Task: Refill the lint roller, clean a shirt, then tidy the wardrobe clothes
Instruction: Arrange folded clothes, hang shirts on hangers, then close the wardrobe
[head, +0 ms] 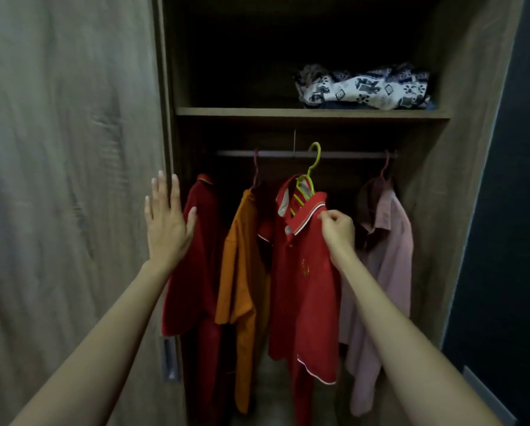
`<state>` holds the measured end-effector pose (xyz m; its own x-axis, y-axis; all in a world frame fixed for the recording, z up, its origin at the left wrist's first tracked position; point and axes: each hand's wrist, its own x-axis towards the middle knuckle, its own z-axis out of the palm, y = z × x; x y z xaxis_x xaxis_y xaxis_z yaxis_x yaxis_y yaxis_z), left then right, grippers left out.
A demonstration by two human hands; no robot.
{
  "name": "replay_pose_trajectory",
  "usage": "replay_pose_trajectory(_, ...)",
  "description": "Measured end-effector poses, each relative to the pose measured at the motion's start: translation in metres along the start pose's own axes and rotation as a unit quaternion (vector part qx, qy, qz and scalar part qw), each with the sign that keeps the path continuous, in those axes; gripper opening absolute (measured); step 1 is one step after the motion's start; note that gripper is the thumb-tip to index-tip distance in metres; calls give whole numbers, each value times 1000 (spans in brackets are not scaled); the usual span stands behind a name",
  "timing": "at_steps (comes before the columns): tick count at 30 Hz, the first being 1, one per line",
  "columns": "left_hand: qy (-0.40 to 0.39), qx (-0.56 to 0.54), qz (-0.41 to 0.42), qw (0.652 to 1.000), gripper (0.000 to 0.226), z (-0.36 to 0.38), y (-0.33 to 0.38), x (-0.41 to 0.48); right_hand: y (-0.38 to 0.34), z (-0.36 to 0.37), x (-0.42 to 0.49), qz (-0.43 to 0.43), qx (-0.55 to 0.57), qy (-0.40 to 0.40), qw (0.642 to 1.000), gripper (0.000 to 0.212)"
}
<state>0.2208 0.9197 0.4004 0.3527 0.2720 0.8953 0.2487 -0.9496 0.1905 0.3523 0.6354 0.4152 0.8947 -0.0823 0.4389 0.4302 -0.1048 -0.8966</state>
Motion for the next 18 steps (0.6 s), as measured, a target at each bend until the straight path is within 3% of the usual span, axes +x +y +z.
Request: replay_pose_trajectory(18,136,17,27,990,70,53,-43,16,-6,114,81,-14,-83,-8,996,26)
